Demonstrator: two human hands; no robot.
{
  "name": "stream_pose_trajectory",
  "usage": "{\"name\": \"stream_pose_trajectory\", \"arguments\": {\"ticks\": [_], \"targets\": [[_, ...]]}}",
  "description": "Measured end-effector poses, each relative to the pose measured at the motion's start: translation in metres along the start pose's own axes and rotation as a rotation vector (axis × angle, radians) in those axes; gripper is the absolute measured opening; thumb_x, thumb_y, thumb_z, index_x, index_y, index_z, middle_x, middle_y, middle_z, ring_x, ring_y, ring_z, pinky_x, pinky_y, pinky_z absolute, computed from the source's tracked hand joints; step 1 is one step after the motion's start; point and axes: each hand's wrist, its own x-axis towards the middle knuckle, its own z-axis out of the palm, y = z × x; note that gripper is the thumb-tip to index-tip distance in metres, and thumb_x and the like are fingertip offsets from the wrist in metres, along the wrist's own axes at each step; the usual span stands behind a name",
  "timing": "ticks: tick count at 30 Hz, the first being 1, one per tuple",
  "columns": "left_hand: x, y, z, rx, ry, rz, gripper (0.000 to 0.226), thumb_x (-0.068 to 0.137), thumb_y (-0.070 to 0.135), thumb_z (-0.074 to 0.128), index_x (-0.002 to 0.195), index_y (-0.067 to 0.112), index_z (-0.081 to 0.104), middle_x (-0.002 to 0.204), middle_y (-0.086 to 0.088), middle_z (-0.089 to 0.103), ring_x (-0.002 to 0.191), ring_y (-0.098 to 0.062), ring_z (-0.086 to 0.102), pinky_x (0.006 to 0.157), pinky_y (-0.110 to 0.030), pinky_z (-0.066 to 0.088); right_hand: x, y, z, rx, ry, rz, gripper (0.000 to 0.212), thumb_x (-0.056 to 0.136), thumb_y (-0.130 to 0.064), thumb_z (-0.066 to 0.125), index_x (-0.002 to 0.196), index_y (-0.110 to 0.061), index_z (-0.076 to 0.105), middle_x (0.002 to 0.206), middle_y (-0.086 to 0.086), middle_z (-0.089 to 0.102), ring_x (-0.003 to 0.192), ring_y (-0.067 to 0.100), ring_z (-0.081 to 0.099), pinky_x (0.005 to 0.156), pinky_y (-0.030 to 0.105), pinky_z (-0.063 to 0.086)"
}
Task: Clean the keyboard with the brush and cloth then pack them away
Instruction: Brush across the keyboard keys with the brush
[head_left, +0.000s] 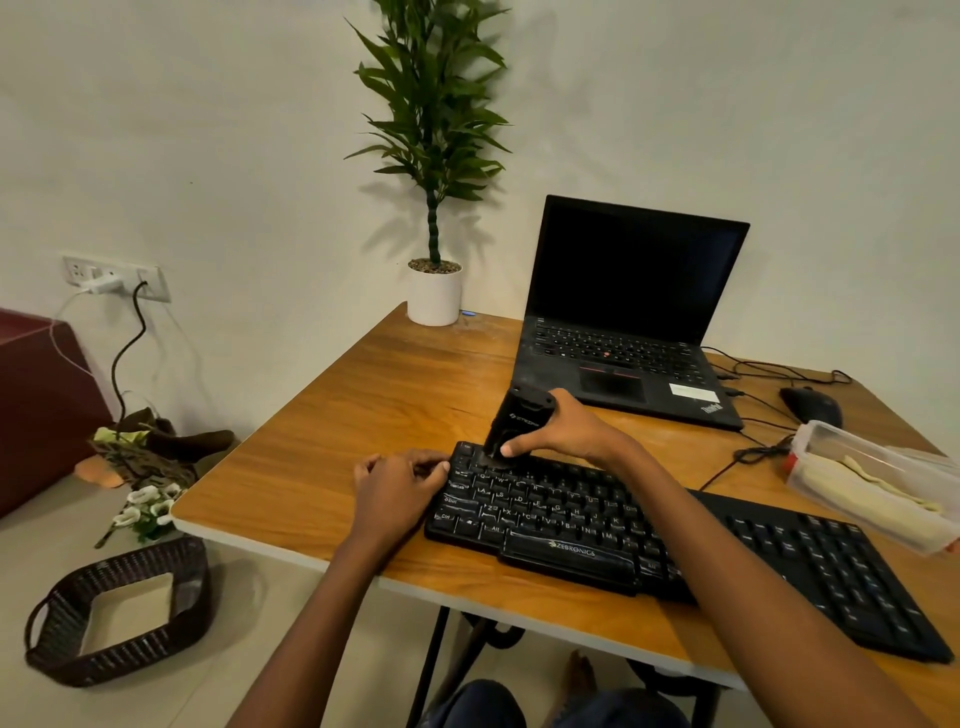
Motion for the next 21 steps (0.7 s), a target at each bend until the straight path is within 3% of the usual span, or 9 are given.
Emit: {"name": "stream_pose_trajectory", "arguments": {"ticks": [5,8,11,14,16,18,21], "targets": [[0.001,0.001,0.001,-0.004,-0.002,0.006,0.021,0.092,0.031,0.057,0.111,0.029,0.066,0.080,0.012,0.064,0.081,-0.001,0.051,0.103,-0.032,0.020,-0.033,0.022,-0.046,-0.037,-0.035,0.058,0.037,0.069,-0.003,0.077,0.103,-0.002,0.061,0.100,0.011,0.068,0.095,0.021,0.064,0.084,0.029,0.050],[0.001,0.000,0.001,0.001,-0.006,0.020,0.021,0.092,0.030,0.057,0.112,0.029,0.065,0.095,0.008,0.069,0.085,-0.001,0.051,0.106,-0.035,0.019,-0.054,0.037,-0.071,-0.077,-0.029,0.101,0.035,0.068,-0.002,0.077,0.100,-0.003,0.062,0.097,0.012,0.068,0.091,0.023,0.065,0.081,0.033,0.051],[0.002,-0.002,0.001,0.019,-0.009,0.026,0.022,0.093,0.032,0.056,0.112,0.030,0.066,0.105,0.009,0.069,0.092,-0.005,0.058,0.106,-0.035,0.019,-0.074,0.046,-0.092,-0.132,-0.040,0.138,0.024,0.070,0.001,0.076,0.087,-0.008,0.062,0.083,0.009,0.066,0.077,0.021,0.062,0.067,0.029,0.048],[0.002,-0.002,0.001,0.035,-0.012,0.018,0.024,0.093,0.032,0.055,0.114,0.029,0.066,0.107,0.008,0.069,0.094,-0.006,0.059,0.106,-0.035,0.019,-0.087,0.055,-0.110,-0.195,-0.058,0.188,0.035,0.062,-0.013,0.081,0.091,-0.005,0.062,0.087,0.014,0.066,0.081,0.025,0.062,0.071,0.034,0.048],[0.002,-0.002,0.000,0.045,-0.010,0.015,0.024,0.094,0.031,0.054,0.114,0.028,0.065,0.105,0.007,0.070,0.088,-0.004,0.056,0.106,-0.034,0.018,-0.093,0.051,-0.121,-0.251,-0.099,0.238,0.041,0.052,-0.024,0.080,0.086,-0.011,0.061,0.081,0.005,0.065,0.073,0.015,0.061,0.060,0.022,0.047],[0.004,-0.002,0.000,0.039,-0.010,0.018,0.023,0.094,0.031,0.054,0.114,0.028,0.065,0.104,0.008,0.070,0.084,-0.001,0.052,0.105,-0.033,0.019,-0.091,0.041,-0.124,-0.302,-0.147,0.262,0.038,0.056,-0.022,0.082,0.084,-0.014,0.058,0.079,0.000,0.062,0.068,0.005,0.059,0.056,0.014,0.045],[0.006,-0.005,0.000,0.034,-0.024,0.020,0.023,0.094,0.031,0.054,0.115,0.029,0.064,0.103,0.008,0.069,0.083,0.000,0.051,0.104,-0.033,0.020,-0.068,0.024,-0.107,-0.303,-0.099,0.165,0.032,0.070,-0.007,0.077,0.092,-0.015,0.056,0.090,0.003,0.062,0.088,0.017,0.061,0.077,0.026,0.050]]}}
